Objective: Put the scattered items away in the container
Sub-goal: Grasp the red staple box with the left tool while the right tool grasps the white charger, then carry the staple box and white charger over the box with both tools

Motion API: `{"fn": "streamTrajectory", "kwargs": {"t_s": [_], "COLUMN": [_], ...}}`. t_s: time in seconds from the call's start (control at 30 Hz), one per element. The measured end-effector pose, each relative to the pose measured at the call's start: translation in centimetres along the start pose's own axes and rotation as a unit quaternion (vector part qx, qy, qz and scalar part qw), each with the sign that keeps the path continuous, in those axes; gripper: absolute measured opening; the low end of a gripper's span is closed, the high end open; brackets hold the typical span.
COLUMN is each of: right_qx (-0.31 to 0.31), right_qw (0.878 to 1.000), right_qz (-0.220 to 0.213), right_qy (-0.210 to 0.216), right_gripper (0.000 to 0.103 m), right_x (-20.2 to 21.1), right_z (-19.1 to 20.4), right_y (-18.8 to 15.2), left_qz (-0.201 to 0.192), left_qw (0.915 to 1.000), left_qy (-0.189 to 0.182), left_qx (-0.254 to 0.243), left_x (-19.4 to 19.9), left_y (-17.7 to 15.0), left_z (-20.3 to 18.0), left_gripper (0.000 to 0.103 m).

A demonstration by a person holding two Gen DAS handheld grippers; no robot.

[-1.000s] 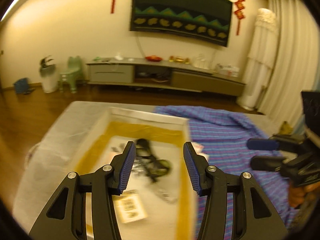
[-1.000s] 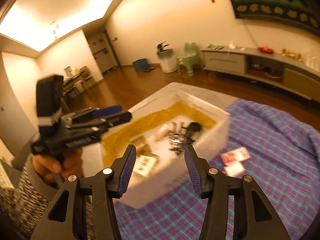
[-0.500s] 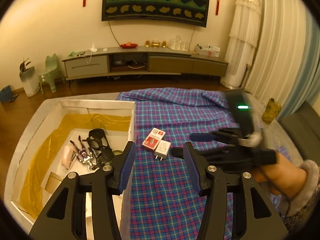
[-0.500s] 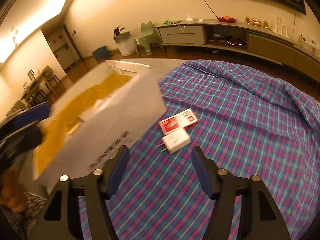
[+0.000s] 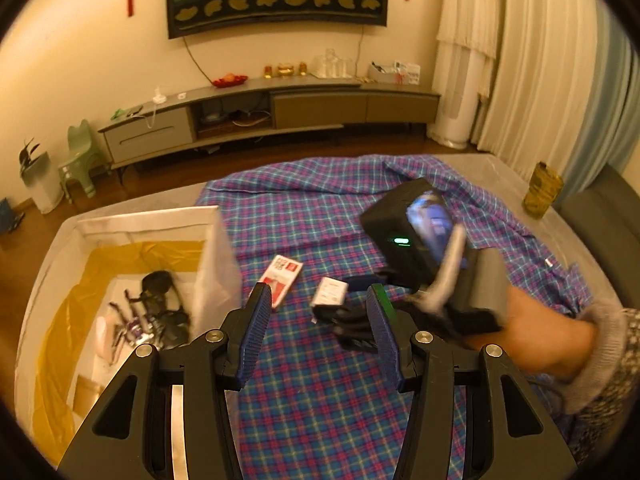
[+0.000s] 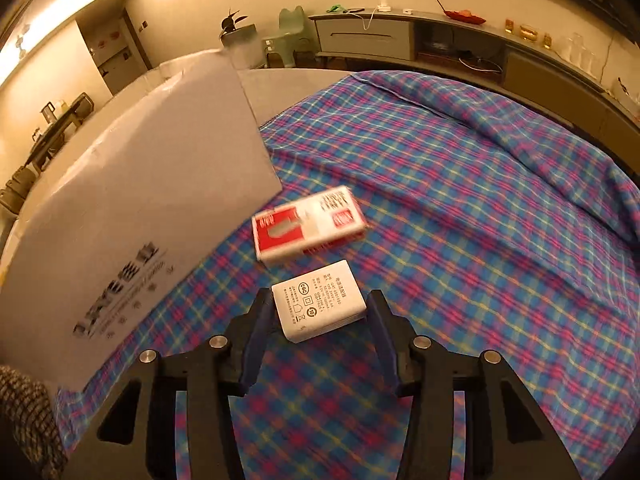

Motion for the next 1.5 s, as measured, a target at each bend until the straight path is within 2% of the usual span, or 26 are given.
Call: {"fn": "streamTrajectory", "kwargs": {"t_s": [0.2, 0.33, 0.47, 0.53, 0.63, 0.77, 0.83, 0.9, 1.0, 1.07, 1.1, 1.13, 1.3, 1.5], "right_qx": [-0.006, -0.036, -0.039, -0.039, -0.039, -0.050, -0.059, -0.063, -0.058, -0.055, -0.054, -0.052, -0.048, -0.062], "right_qw": [1.000, 0.999, 0.999, 0.999, 0.999, 0.998, 0.998, 0.997, 0.998, 0.998, 0.998, 0.998, 0.998, 0.996], "right_qz": [0.002, -0.007, -0.015, -0.017, -0.017, -0.011, -0.006, 0.000, 0.006, 0.008, 0.009, 0.010, 0.012, 0.009], "right_qy": [-0.016, -0.005, 0.009, 0.014, 0.019, 0.031, 0.037, 0.038, 0.036, 0.038, 0.039, 0.039, 0.045, 0.060], "right_gripper": [0.049, 0.049, 0.049, 0.049, 0.049, 0.049, 0.049, 0.049, 0.049, 0.049, 0.049, 0.049, 0.049, 0.049], "right_x": [3.7, 5.6, 6.6, 6.7, 6.8, 6.5, 6.2, 6.1, 5.8, 5.7, 5.6, 5.5, 5.4, 5.8], "right_z": [-3.8, -6.1, -6.4, -6.4, -6.3, -6.6, -6.9, -7.0, -6.7, -6.5, -6.4, -6.3, -5.9, -5.0], "right_y": [-2.4, -2.4, -2.0, -1.8, -1.8, -1.8, -2.0, -2.3, -2.7, -2.8, -2.8, -2.8, -2.8, -2.9], "left_qz": [0.081, 0.136, 0.163, 0.154, 0.137, 0.117, 0.113, 0.111, 0.103, 0.101, 0.102, 0.104, 0.092, 0.076], "left_qw": [0.9955, 0.9886, 0.9828, 0.9819, 0.9842, 0.9898, 0.9917, 0.9900, 0.9885, 0.9890, 0.9894, 0.9894, 0.9892, 0.9910], "left_qy": [0.041, 0.063, 0.085, 0.105, 0.107, 0.082, 0.047, 0.033, 0.026, 0.023, 0.024, 0.025, 0.019, 0.011], "left_qx": [-0.026, -0.009, -0.013, -0.033, -0.035, 0.001, 0.040, 0.081, 0.107, 0.105, 0.100, 0.099, 0.112, 0.110], "left_x": [-7.7, -13.1, -16.5, -17.4, -17.9, -18.1, -18.4, -18.4, -18.0, -17.9, -17.8, -17.8, -16.9, -13.5], "left_y": [-0.4, -2.1, -3.2, -2.8, -2.2, -2.1, -2.4, -2.7, -2.8, -2.9, -2.9, -2.9, -2.9, -2.8], "left_z": [-0.3, 1.5, 2.9, 3.2, 3.6, 4.3, 5.2, 6.3, 7.3, 7.3, 7.1, 7.1, 6.7, 5.0], "left_gripper": [0.052, 0.053, 0.052, 0.053, 0.054, 0.056, 0.059, 0.058, 0.057, 0.049, 0.022, 0.015, 0.014, 0.014]}}
Point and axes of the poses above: each gripper's, at about its wrist camera, not at the fingertips, and x roughly against the way its jaws point, z to its left, y to its top, the point moved 10 cm from there along -x, roughly the way its jaws point, and after that the axes turned 11 degrees about -x, right-handed, at the moved point
